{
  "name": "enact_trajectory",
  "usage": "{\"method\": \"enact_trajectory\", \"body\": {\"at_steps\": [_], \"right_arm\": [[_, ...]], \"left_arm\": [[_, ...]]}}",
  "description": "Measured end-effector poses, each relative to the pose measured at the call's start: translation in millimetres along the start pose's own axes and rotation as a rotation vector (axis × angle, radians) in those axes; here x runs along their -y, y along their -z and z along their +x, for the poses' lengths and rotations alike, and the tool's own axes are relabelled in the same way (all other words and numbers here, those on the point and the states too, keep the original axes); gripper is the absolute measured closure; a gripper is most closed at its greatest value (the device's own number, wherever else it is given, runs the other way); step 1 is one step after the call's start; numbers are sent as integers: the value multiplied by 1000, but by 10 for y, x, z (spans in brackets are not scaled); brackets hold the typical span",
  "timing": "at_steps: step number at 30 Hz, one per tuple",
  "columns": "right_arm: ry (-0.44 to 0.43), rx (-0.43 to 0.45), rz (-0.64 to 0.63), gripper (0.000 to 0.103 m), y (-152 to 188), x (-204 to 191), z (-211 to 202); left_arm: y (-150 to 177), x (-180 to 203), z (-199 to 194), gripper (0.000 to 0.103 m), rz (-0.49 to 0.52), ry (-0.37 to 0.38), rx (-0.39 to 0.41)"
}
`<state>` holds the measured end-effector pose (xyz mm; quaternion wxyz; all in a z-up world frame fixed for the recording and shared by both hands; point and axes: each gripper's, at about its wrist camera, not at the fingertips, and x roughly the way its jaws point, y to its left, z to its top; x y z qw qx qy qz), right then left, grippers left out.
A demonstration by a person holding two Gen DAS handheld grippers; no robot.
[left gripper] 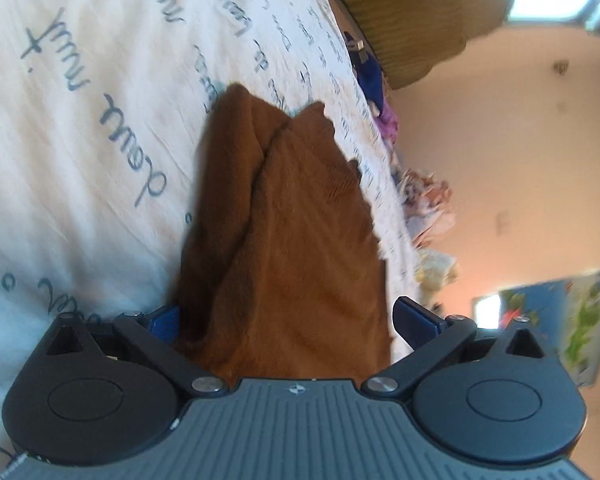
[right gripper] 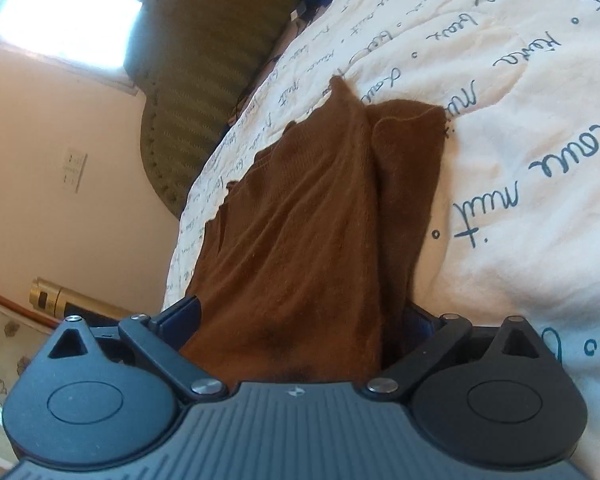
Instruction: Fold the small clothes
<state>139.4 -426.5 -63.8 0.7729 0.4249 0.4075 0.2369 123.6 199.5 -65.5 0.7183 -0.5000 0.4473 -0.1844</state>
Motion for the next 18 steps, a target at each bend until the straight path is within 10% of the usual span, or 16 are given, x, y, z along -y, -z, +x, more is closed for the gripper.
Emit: {"method": "enact_trajectory", "body": {"at_steps": [3,7,8,9,18], "right_arm": [[49,-13,-77,1,83,-121,90],[138,-18,-197,6,182,-313,212],[176,-15,-201,33,192,-323,219],[190,-36,-178,87,186,-287,236],[175,-14,-230,86,91,-662,-12]], "left_arm": [[-71,-87,-46,17,-46,15,14],[17,-53,41,83,19,-137,-21],[44,-50,48,85,34,-151,-19],[60,-39,44,86,51,-169,-5],[55,574,-132,90,130,-154,-2]]}}
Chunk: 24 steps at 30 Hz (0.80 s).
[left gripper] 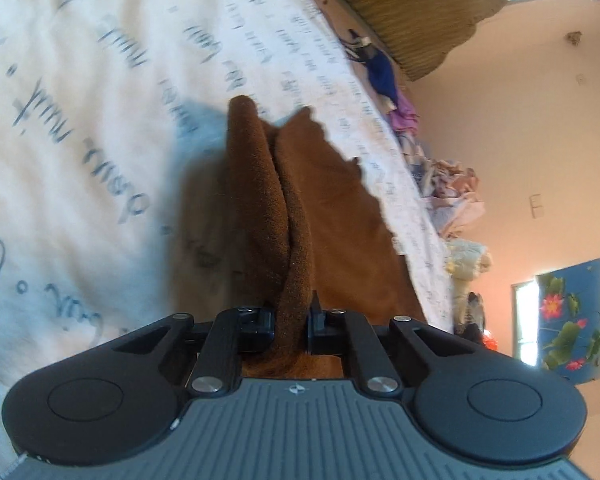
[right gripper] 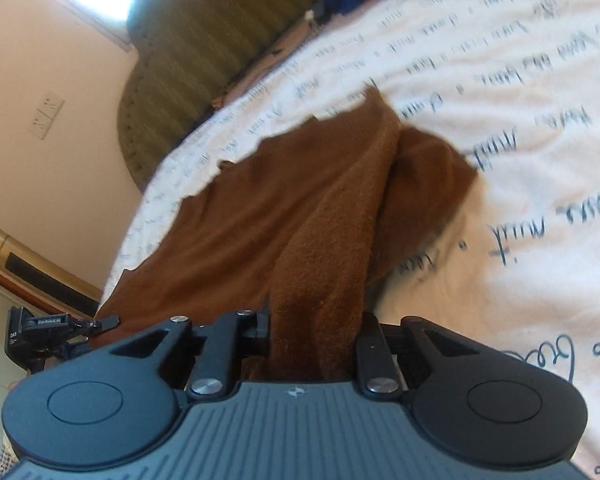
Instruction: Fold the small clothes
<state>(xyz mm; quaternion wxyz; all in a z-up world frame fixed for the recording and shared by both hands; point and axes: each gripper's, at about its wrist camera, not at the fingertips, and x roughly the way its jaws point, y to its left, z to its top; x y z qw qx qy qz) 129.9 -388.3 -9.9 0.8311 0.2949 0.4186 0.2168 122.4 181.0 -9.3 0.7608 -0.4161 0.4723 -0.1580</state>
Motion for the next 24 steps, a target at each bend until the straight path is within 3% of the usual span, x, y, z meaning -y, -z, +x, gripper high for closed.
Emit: {"method": "enact_trajectory", "body": {"at_steps": [7,14,16,17,18,19,20,21,22,23,24], "right_arm": [[-29,-12,-40,86,176,-154,-452],[-71,-52,-42,86,849,-4,-873],[17,-57,-96,78,1033,50,-846],[46,-73,-77,68,1103,140,-797],[103,-98,-67,42,1168,213,-748],[152,-80,-95,36,1232,210,-801],[170,-52,-122,35,1291,171,-929],[203,-23,-150,35,1302,95,-1037],[231,15,-201,35,1321,8,-1153],[248,57,-264,34,1341,-88,-1254],[262,101,-332,34,1362,-200,-1320]], "left_arm": [[302,202,-297,90,32,36,6],[957,-368,-666,90,-39,46,1],[1135,-643,-688,89,-79,31,-18],[1189,-786,-675,85,-93,-26,-22],[1217,-926,-657,84,-112,-58,-22],[1240,-1052,-683,76,-161,-3,-25],[1259,-1111,-784,76,-205,9,-9],[1273,-1013,-924,72,-155,-26,32],[1286,-844,-1058,53,-67,-74,74],[1299,-701,-1151,24,-10,-94,100],[1313,-521,-1220,14,37,-90,125]]}}
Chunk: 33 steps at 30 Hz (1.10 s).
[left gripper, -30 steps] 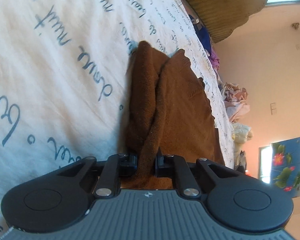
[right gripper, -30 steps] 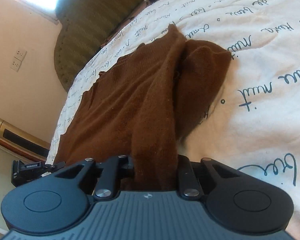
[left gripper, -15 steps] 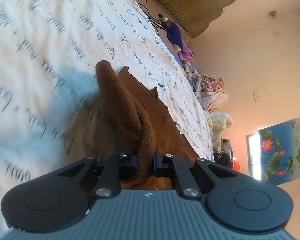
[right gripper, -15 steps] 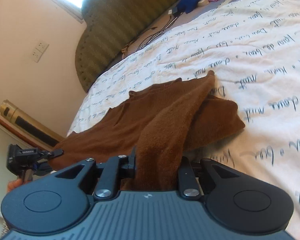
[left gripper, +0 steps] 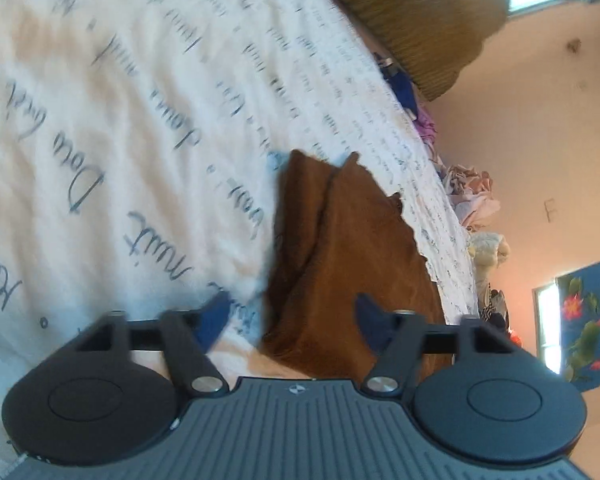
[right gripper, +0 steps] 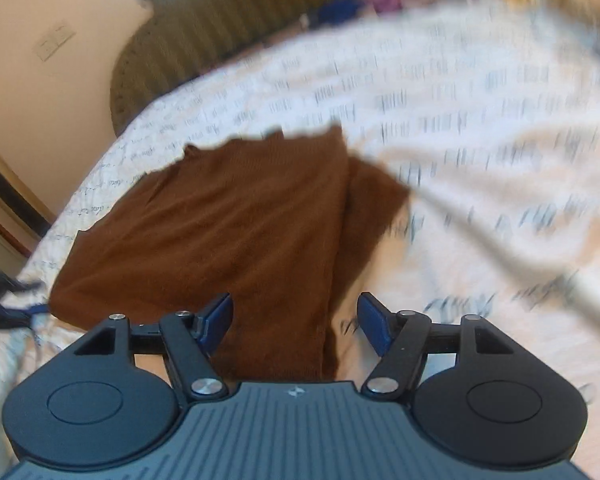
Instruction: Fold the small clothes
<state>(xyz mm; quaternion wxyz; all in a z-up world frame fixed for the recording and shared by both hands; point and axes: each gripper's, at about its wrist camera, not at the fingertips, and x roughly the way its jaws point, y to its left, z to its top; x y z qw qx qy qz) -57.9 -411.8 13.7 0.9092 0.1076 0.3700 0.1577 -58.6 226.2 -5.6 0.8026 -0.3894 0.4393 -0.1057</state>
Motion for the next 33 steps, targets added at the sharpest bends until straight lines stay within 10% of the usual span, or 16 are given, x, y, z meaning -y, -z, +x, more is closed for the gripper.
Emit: {"method": "enact_trajectory", "body": {"at_steps": [6,12,24,33], "right_arm": [[22,97,-145,25,-205,-519,387],[115,11,-123,22,-169,-459,1240],[164,112,-175,19,208,-723,593],[278,28,-100,0,457,-498,726]], "left_arm": [[186,1068,290,1,365,-16,108],[523,1415,1570,0,638,-313,119],[881,1287,972,0,606,-393,186],[1136,1157,1159,0,652,-499,137]]}}
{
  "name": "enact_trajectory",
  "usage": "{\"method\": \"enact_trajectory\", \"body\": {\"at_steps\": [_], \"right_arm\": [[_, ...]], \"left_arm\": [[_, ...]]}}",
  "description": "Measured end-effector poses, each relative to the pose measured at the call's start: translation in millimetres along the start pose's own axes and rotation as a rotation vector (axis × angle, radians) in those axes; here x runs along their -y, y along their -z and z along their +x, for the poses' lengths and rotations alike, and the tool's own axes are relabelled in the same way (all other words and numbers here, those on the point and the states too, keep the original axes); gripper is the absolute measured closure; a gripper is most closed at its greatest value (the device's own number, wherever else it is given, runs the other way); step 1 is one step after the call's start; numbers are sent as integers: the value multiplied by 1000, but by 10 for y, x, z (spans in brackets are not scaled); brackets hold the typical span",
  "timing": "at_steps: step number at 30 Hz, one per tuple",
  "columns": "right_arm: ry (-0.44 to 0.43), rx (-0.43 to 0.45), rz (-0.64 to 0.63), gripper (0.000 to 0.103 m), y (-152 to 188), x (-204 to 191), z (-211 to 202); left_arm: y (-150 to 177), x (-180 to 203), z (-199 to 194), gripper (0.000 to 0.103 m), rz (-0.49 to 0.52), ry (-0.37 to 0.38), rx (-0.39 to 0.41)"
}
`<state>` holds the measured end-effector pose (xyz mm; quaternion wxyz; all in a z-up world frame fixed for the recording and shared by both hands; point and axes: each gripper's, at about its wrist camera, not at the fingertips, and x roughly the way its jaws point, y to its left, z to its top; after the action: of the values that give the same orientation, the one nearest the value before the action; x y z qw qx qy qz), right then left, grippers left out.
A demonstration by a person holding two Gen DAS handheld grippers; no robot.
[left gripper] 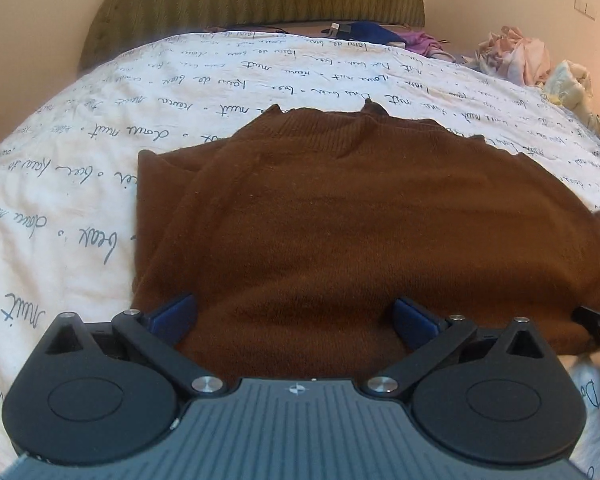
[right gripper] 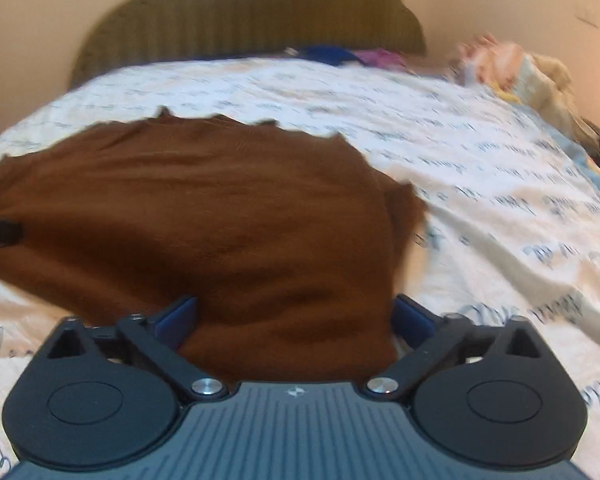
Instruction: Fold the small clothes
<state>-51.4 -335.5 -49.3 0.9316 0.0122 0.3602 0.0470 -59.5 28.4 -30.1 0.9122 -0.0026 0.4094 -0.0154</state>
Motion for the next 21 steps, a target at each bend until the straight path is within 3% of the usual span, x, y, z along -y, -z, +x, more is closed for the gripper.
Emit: {"method": "enact_trajectory", "body": {"at_steps": [8,14,18,21], "right_arm": [[-28,68,16,0,5,-77,-407],[-74,87,-15,0,-90,-317,-469],[-108,93,-10,0,-116,-435,-459],[-135,94,-8,0,-119,-494,-466]], "left_arm": [[11,-94,-152,0,-31,23,3],[9,-322,-330,0,-92,29,5],[28,-506,-356,0,-117,-10,-10],[77,-748,-362,0,-221,57,-54]]}}
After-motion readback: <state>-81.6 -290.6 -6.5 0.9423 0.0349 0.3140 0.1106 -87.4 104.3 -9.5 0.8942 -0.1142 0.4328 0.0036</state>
